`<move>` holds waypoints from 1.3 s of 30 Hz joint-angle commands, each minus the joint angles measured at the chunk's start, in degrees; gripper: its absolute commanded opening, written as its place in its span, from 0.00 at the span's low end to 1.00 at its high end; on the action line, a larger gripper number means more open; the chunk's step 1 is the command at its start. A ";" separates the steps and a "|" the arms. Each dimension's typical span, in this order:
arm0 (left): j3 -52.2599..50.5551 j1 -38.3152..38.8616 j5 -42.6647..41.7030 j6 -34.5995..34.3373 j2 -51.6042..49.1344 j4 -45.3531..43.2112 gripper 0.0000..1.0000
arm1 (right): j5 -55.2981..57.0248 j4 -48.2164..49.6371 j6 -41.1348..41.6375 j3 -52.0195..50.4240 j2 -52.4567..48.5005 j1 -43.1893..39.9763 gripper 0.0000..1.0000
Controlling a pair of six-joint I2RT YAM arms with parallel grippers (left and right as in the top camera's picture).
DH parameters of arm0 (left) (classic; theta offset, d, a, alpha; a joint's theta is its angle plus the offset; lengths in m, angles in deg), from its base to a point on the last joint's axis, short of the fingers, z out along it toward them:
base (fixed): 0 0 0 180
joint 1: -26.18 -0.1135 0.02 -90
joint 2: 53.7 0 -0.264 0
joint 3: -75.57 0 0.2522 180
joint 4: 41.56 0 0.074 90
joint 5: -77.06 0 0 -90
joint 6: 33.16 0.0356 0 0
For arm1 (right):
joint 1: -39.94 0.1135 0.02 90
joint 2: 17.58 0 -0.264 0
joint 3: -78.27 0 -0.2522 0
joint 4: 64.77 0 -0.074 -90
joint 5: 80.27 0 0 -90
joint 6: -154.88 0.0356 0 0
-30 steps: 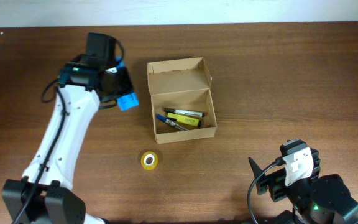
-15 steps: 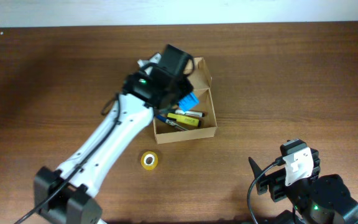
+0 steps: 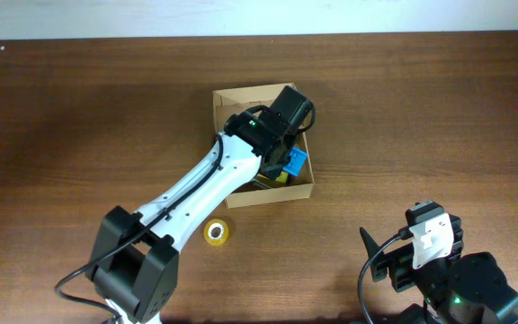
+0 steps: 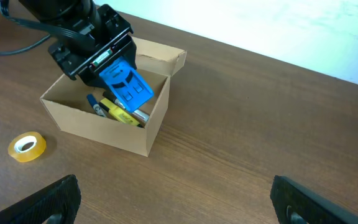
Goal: Pack container
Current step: 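Lift the blue eraser over the box and lower it inside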
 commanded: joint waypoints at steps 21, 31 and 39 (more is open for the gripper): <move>0.90 -0.28 2.51 -7.93 -4.33 3.17 0.49 | 0.92 0.00 0.66 -0.11 0.15 -0.31 0.99; 0.90 -0.28 2.82 -7.93 -4.33 3.10 0.74 | 0.92 0.00 0.66 -0.11 0.15 -0.31 0.99; 0.96 -1.05 4.83 -1.14 2.12 3.15 0.77 | 0.92 0.00 0.68 -0.11 0.15 -0.31 0.99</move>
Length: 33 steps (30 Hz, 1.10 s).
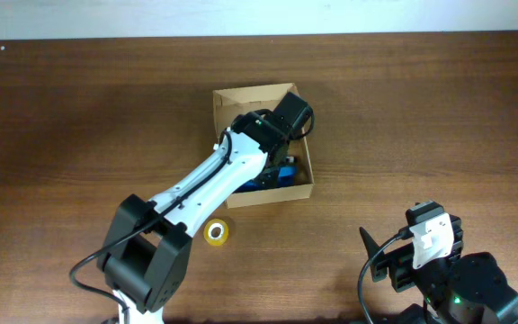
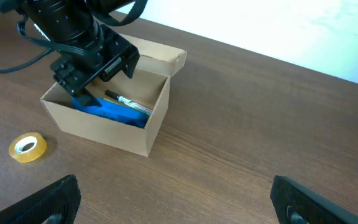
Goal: Pack container
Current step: 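Lift the blue eraser over the box and lower it inside, then release the eraser and move the left gripper over the tape roll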
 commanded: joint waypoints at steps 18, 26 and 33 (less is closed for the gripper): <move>-6.75 -1.79 4.31 28.59 31.36 35.54 0.99 | 0.92 0.00 0.39 -0.11 0.15 -0.31 0.99; -25.31 -3.15 -1.53 16.55 35.17 24.57 1.00 | 0.92 0.00 0.37 -0.11 0.15 -0.31 0.99; -35.36 -3.17 -6.34 -0.28 32.04 13.92 1.00 | 0.92 0.00 0.39 -0.11 0.15 -0.31 0.99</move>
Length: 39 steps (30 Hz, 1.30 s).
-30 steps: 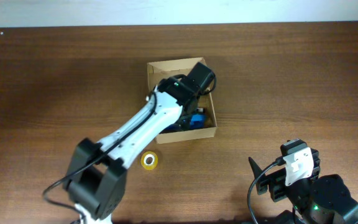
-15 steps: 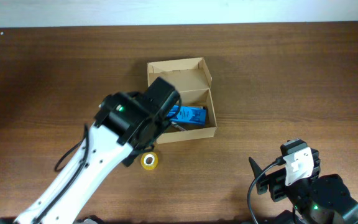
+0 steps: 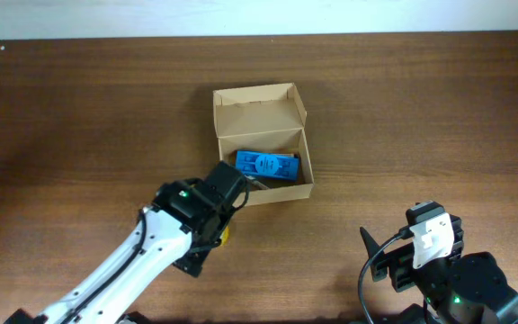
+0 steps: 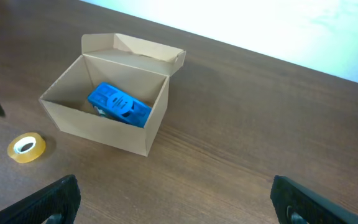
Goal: Pack container
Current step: 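Release the eraser and move the left gripper over the tape roll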
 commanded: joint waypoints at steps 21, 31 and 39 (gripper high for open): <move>-2.86 -3.56 -8.85 -16.17 -16.92 -11.26 0.93 | 0.70 0.07 0.28 -0.09 0.15 -0.31 1.00; -2.97 -3.56 -9.57 -15.93 -16.65 -10.86 0.93 | 0.70 0.07 0.28 -0.09 0.15 -0.31 0.99; -5.49 -3.56 -9.79 -15.98 -16.68 -10.97 0.92 | 0.70 0.07 0.28 -0.09 0.15 -0.31 0.99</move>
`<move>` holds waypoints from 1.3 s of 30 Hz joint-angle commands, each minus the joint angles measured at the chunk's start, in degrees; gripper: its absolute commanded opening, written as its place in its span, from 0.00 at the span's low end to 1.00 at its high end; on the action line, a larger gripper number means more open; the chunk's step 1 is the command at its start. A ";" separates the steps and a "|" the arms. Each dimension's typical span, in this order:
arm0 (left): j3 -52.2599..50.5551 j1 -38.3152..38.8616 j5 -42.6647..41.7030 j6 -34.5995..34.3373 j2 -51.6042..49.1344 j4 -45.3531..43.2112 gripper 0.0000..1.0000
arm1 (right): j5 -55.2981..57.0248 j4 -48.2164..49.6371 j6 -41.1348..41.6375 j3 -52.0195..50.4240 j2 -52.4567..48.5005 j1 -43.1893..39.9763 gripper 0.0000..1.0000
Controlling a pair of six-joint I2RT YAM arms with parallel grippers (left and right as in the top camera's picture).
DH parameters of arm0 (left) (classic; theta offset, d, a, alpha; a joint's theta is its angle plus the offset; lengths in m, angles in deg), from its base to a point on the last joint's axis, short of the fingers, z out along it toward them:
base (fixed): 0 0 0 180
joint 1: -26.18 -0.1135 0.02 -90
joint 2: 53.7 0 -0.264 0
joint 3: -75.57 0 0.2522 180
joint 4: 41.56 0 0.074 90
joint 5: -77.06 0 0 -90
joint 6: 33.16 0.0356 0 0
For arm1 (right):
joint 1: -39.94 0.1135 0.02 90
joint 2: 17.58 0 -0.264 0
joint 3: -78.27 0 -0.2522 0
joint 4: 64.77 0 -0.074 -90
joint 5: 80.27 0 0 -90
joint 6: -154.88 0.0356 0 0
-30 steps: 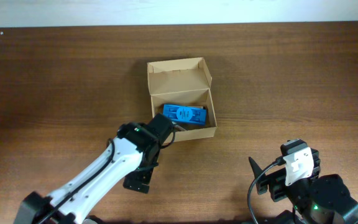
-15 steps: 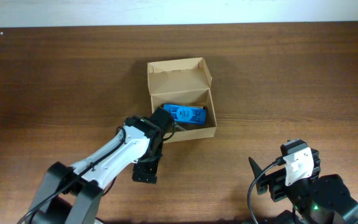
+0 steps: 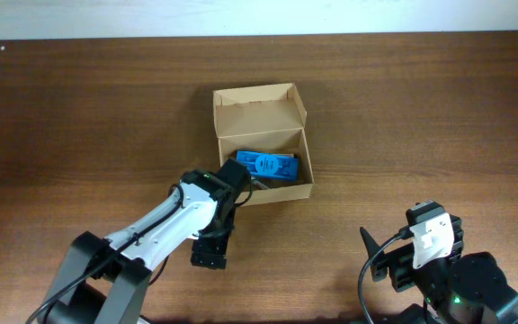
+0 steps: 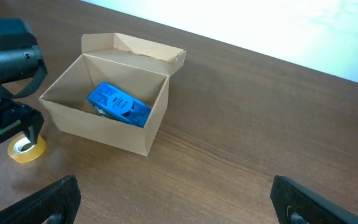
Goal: Pack container
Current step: 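Release the eraser and move the left gripper over the tape roll, then grasp the yellow tape roll with the left gripper and lift it over the box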
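The open cardboard box [image 3: 261, 144] [image 4: 107, 134] stands mid-table with its lid flap folded back. A flat blue case [image 3: 268, 165] [image 4: 118, 104] lies inside it on top of some pens. A yellow tape roll [image 4: 21, 149] lies flat on the table in front of the box, hidden under the arm in the overhead view. My left gripper [image 3: 210, 249] [image 4: 16, 132] points down right over the roll, open, with one finger [image 4: 35, 126] at the roll's far rim. My right gripper [image 4: 178, 202] hangs open and empty at the near right.
The left arm's white link [image 3: 165, 220] runs from the bottom left, its black wrist [image 3: 233, 177] close to the box's front wall. The right arm's base [image 3: 443, 270] sits at the bottom right corner. Bare brown tabletop [image 3: 403, 117] surrounds the box.
My left gripper, then just beside the tape roll with its wrist lower left, now stands down over the roll and covers it from above. The box, blue case and right arm are unchanged.
My left gripper first held the blue case tilted above the box. Then it was down inside the box with the case. Later the case lay loose in the box and the gripper was outside by the tape roll. Now it stands over the roll.
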 commanded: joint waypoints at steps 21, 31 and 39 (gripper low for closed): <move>-4.07 -0.24 0.00 -0.48 -4.31 -7.61 0.42 | 0.70 0.13 0.26 -0.09 0.15 -0.31 0.99; -4.07 -1.16 3.15 -0.50 1.29 -8.81 0.13 | 0.70 0.13 0.28 -0.09 0.15 -0.31 0.99; -4.02 -1.40 20.06 -0.52 24.24 3.96 0.13 | 0.70 0.13 0.26 -0.09 0.15 -0.31 0.99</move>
